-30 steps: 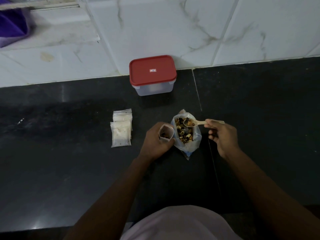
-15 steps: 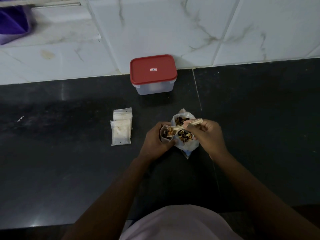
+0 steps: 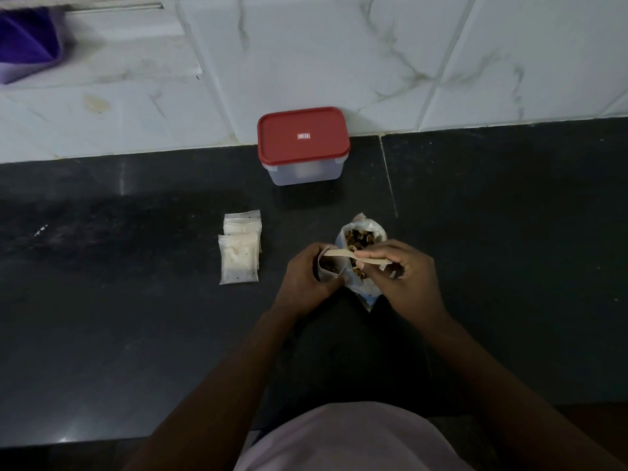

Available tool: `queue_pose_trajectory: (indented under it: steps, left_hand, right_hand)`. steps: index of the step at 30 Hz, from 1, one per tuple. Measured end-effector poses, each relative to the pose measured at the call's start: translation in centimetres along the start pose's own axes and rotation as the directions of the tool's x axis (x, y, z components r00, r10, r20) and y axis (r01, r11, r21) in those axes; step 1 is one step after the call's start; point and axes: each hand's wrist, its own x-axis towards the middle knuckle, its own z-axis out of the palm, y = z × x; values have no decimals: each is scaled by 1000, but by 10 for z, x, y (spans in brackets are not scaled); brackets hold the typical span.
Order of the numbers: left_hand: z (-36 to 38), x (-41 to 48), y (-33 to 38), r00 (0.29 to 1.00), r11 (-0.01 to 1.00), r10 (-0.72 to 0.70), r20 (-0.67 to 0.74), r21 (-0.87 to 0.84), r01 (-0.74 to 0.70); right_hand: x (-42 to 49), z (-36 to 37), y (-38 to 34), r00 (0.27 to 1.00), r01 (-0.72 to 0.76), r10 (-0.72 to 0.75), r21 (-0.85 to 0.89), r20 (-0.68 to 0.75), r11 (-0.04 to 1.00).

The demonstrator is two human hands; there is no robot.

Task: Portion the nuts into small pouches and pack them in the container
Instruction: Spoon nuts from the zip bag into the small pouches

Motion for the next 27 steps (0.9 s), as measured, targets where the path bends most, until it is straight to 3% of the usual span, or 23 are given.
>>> queue_pose_trajectory:
  steps: [3,6,8,14,19,22,27]
  left_hand:
    - [-1,-1,0,1000,1000,-3,1,-10,3]
    - [-2,-2,1,1000,1000,-9,9,-17,10]
    - [-3,-3,1,1000,1000,-5,9,-15,5]
    - [-3,-3,2,1000,1000,3,8,-21,-3]
    - [-3,-1,1,999,1000,8,31,3,-8]
    - [-3,-1,1,1000,1000,1,31,12,-1]
    - [-1,-1,-3,1000,1000,17,8,25,-17]
  right_hand:
    - [-3,0,-3,991,-84,98,157,-87,984]
    - [1,-4,-5,910,-273,373,414,-182,869]
    - [7,-10,0,861,-324,450,425,-239,845]
    - [15,-16,19,849,-388,426,179,-314,904]
    - [23,-17,33,916,-316,282,-79,-285,946]
    - [29,-15,33,965,-220,179,-216,-194,951]
    - [32,-7,33,991,-131,128,-419,-36,898]
